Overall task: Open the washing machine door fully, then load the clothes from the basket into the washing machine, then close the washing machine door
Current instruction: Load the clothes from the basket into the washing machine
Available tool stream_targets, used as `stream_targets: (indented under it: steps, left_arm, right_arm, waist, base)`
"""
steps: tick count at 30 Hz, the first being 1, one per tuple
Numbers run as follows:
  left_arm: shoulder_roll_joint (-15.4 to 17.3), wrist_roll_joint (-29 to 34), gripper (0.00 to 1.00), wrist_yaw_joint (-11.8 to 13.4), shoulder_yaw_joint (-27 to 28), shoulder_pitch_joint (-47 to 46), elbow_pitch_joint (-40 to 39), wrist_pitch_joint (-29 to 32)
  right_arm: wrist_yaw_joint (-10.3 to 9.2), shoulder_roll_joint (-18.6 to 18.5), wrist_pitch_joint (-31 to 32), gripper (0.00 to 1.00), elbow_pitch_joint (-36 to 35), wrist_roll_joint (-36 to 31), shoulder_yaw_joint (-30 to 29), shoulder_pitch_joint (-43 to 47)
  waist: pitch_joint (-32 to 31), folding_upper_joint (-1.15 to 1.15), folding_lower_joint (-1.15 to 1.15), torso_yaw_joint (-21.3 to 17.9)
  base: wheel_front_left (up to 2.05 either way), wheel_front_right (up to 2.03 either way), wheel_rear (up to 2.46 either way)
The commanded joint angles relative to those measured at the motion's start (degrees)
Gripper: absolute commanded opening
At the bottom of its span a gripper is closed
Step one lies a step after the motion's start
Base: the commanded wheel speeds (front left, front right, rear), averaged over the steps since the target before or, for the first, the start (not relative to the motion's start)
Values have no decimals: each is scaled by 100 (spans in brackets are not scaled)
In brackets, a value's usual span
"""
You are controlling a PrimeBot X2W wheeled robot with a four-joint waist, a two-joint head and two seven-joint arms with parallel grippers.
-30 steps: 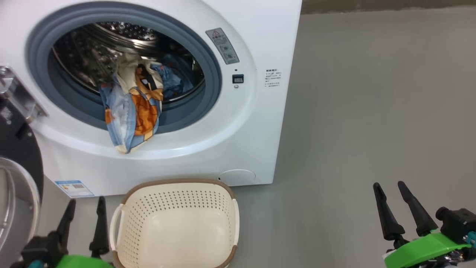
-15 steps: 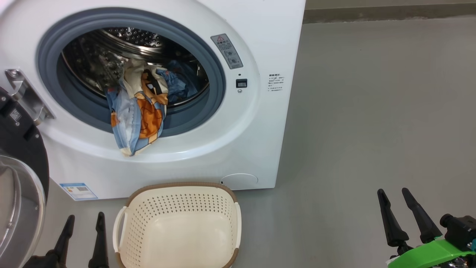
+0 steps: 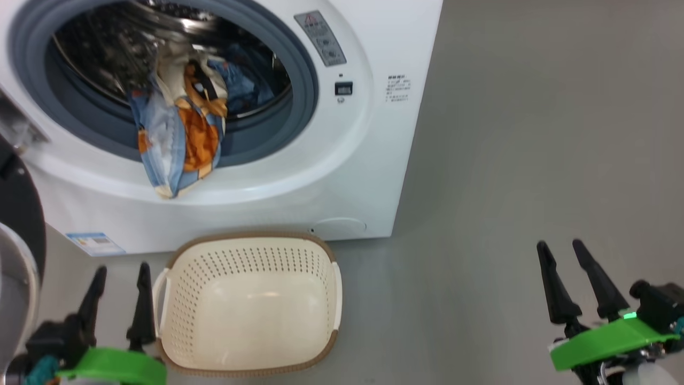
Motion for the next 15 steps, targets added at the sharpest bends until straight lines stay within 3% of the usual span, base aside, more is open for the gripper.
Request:
stream_targets:
  steps: [1,15]
  left_arm:
    - [182,-30,100,-28,138,-295,-42,-36]
    - [754,-102,100,-29,-121,-2562,1593,-36]
  right_arm:
    - [30,-86,-46,100,-154,-61,108,-220]
    - [30,147,-46,100,-233,-83,283,-1233]
  waist:
    - [439,0,-1,-58]
    - [1935,0,-1,-407]
  base:
    - [0,0,0]
    - [0,0,0]
